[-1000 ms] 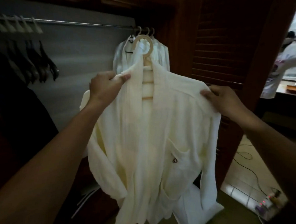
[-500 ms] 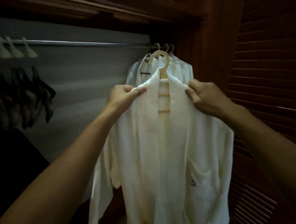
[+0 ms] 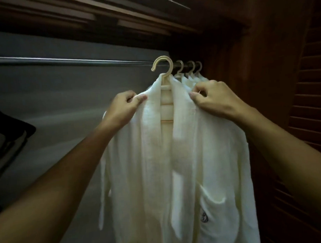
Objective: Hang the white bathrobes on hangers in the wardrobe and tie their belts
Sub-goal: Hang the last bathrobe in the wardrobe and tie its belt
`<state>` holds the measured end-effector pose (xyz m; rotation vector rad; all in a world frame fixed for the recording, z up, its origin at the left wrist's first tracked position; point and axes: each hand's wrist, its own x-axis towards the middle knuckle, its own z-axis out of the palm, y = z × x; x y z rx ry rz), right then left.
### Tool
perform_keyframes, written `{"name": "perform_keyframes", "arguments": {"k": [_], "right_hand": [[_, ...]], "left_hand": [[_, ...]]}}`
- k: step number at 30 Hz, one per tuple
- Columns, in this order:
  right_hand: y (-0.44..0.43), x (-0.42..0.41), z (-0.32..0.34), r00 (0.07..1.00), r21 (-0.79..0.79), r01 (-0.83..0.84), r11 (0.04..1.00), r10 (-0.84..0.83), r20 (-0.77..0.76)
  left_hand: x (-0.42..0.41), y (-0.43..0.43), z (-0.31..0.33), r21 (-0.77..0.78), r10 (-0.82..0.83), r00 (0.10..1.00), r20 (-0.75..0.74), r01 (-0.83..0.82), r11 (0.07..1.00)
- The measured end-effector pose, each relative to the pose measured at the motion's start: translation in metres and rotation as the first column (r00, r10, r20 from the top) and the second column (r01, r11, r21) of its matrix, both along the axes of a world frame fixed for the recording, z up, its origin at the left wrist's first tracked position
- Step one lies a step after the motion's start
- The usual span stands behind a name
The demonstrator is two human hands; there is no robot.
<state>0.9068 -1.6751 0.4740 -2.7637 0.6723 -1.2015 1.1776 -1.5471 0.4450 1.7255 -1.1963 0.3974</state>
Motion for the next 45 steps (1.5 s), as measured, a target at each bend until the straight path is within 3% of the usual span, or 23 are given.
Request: {"name": "perform_keyframes", "arguments": {"k": [5,8,13,18,24,27,31,39,42,44,45], "right_hand": [[-0.07,0.064,0.017,1.0,0.005,-0.012,1.0,0.012,-0.028],[-0.11,0.097,0.026,0.998,0.02,-0.07,0.997,0.07,0.004],[-0.156,0.137,0.042,0.998,0.028,-0.016,0.999,0.014,0.053],[-0.184,0.154,0.045,1.0,0.027,0.002,1.0,-0.002,0.011],[-0.201,0.159,0.063,0.997,-0.024,0.072,0.997,-0.071,0.018],[-0.213,0.161,0.052,0.988,-0.057,0.144,0.988,-0.146,-0.042],[-0.22,0.168,0.019,0.979,-0.083,0.202,0.976,-0.204,-0.016],[-0.197,0.159,-0.009,0.914,-0.215,0.407,0.888,-0.395,0.094],[-0.183,0.146,-0.001,0.874,-0.03,0.483,0.875,-0.484,-0.045],[-0.175,0.139,0.011,0.961,0.379,0.275,0.883,-0.238,-0.142],[-0.172,0.138,0.018,0.989,0.561,0.133,0.817,-0.07,-0.133]], "left_hand": [[0.054,-0.065,0.011,-0.006,0.107,0.994,-0.008,-0.107,0.994],[0.074,-0.1,0.024,0.066,0.195,0.981,0.008,-0.195,0.979],[0.106,-0.146,0.042,0.045,0.124,0.992,-0.021,-0.123,0.991],[0.124,-0.19,0.051,0.079,0.194,0.981,-0.004,-0.193,0.978],[0.166,-0.227,0.051,0.173,0.037,0.999,0.022,-0.041,0.984],[0.162,-0.228,0.038,0.164,-0.038,0.997,-0.074,0.05,0.985],[0.159,-0.233,0.009,0.05,-0.013,0.999,0.052,0.011,0.999],[0.179,-0.234,-0.013,0.008,0.09,0.963,0.254,-0.095,0.995],[0.184,-0.238,-0.028,0.017,0.068,0.99,0.124,-0.071,0.997],[0.177,-0.243,-0.034,0.034,0.033,0.999,0.002,-0.033,0.999],[0.167,-0.244,-0.036,0.027,0.006,0.999,-0.038,-0.005,1.0]]}}
